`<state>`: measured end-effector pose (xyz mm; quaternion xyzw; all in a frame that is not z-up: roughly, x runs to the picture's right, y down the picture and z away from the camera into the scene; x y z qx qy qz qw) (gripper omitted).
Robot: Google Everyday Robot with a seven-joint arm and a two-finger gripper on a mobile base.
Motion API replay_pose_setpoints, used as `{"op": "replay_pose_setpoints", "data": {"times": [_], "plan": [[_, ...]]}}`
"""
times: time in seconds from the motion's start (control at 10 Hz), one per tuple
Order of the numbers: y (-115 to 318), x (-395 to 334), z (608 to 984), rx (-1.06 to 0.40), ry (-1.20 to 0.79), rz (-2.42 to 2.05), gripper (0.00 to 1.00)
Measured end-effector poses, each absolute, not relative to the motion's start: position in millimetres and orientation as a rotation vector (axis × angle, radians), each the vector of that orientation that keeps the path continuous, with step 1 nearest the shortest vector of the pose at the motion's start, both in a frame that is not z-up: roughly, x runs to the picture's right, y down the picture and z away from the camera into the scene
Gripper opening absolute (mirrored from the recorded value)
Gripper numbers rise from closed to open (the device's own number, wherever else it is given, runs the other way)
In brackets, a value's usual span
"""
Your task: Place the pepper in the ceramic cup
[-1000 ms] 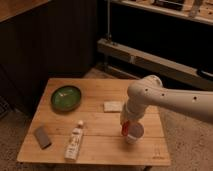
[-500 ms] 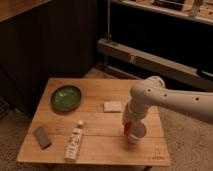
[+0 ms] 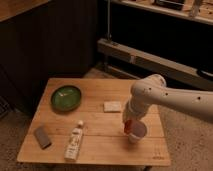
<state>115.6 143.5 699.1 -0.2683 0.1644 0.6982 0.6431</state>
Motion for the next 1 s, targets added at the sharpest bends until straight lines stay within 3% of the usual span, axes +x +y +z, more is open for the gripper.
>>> {"op": "replay_pose_setpoints", "data": {"times": [0.4, 0.8, 1.0], "plan": [[129, 121, 671, -0.625, 0.301, 1.610, 0.02], [127, 152, 670, -0.600, 0.310, 1.671, 0.08], [127, 155, 672, -0.610, 0.308, 1.636, 0.00]]}}
